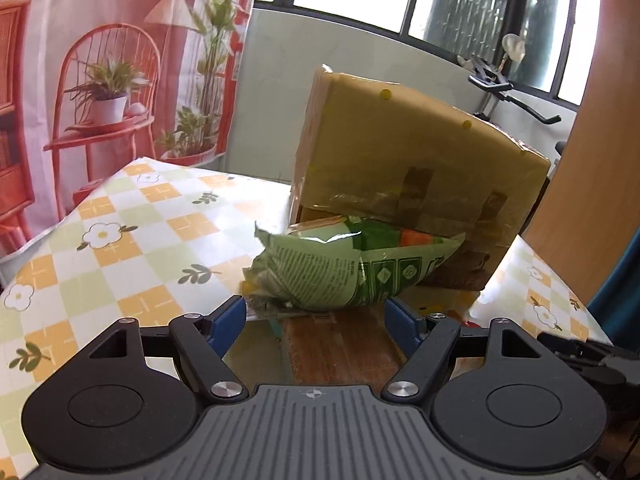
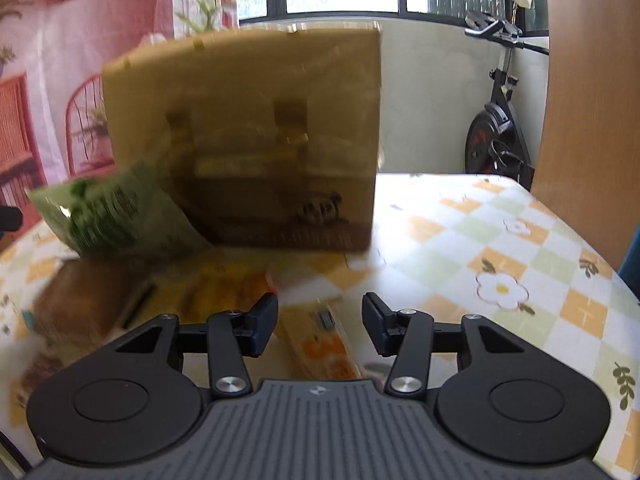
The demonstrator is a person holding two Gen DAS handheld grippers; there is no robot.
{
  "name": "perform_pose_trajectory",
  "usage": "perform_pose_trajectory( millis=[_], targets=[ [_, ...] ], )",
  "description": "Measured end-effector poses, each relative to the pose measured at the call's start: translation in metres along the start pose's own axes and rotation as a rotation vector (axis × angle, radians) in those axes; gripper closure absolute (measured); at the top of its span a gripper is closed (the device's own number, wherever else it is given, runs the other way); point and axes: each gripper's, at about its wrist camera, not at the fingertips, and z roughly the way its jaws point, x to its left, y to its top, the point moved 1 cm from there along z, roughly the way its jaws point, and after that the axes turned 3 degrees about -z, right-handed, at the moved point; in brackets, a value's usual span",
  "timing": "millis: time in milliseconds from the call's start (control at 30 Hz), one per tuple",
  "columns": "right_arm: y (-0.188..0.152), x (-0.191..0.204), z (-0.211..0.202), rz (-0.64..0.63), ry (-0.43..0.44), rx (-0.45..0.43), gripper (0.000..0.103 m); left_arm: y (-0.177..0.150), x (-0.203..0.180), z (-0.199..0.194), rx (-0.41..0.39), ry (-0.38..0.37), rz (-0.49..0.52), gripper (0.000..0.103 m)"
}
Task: Organize snacks
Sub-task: 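Move both grippers back toward the remaining snacks on the table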
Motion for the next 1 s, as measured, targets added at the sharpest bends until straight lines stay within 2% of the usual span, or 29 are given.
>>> perform_pose_trajectory(
  millis=[133,300,467,733,1000],
  targets=[
    [-0.013,-0.002,0.009,0.02,0.007,0.035,0.052,-0.005,0.002,0.0,0.004,0.003,-0.014,0.025],
    [-0.018,0.001,0.01,0.01,0.015,0.031,0.052,-0.022,-0.008,0.009,0.065,-0.002,-0.011,0.025],
    [-0.019,0.002,0.015,0.002,0.013,0.049,0.053,-0.031,-0.019,0.01,0.085,-0.007,0.023,0.025],
    [-0.021,-0.004,0.016,0.024,0.046,0.041,0.057,-0.034,-0.02,0.014,0.118,0.007,0.025,0.025],
    [-0.021,0.004,0.019,-0.035,0.036,0.056,0.057,-0.025,-0.024,0.03,0.162,0.006,-0.009,0.024]
  ],
)
